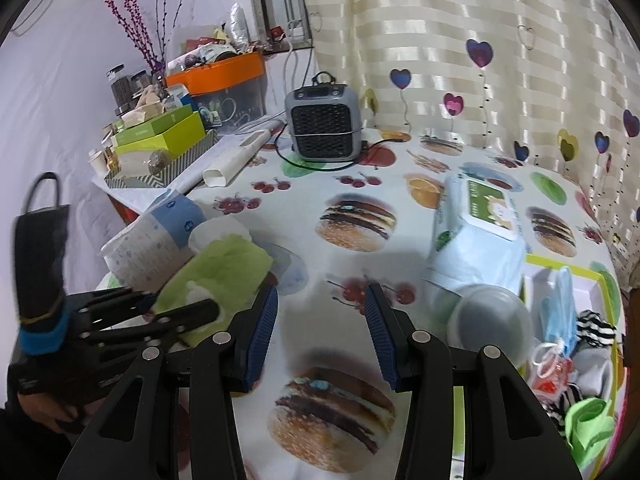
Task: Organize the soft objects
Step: 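Grasp the green rolled towel with the left tool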
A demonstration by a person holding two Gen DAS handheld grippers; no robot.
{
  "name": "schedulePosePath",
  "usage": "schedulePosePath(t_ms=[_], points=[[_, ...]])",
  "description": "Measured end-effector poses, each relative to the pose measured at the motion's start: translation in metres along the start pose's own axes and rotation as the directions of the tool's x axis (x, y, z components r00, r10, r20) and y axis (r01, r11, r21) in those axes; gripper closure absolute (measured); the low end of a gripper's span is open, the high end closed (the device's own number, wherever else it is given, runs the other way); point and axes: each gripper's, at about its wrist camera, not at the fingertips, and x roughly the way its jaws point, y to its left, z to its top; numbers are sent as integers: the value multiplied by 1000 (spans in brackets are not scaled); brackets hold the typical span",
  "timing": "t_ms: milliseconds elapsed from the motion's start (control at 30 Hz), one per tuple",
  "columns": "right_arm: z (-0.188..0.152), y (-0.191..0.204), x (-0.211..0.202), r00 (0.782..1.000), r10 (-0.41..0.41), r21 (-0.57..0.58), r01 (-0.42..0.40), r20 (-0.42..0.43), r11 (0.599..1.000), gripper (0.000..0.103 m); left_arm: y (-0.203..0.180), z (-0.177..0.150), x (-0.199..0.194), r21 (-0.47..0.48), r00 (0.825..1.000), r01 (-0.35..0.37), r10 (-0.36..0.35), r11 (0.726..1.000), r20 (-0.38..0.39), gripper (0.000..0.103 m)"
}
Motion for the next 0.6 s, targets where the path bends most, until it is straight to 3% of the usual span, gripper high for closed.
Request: schedulePosePath(t_ms=[167, 367, 600], points=[[7, 16, 15, 999, 35, -25, -35, -14, 999, 57, 18, -2, -19, -36, 999, -19, 20, 999, 32, 76], [12, 26, 26, 998, 55, -32, -56, -26, 998, 57, 25, -11, -30, -23, 999, 32, -32, 999, 23, 76], [15, 39, 46, 994, 94, -27, -95, -57, 995, 57, 38, -16, -48, -47, 998, 29, -27, 998, 49, 76]])
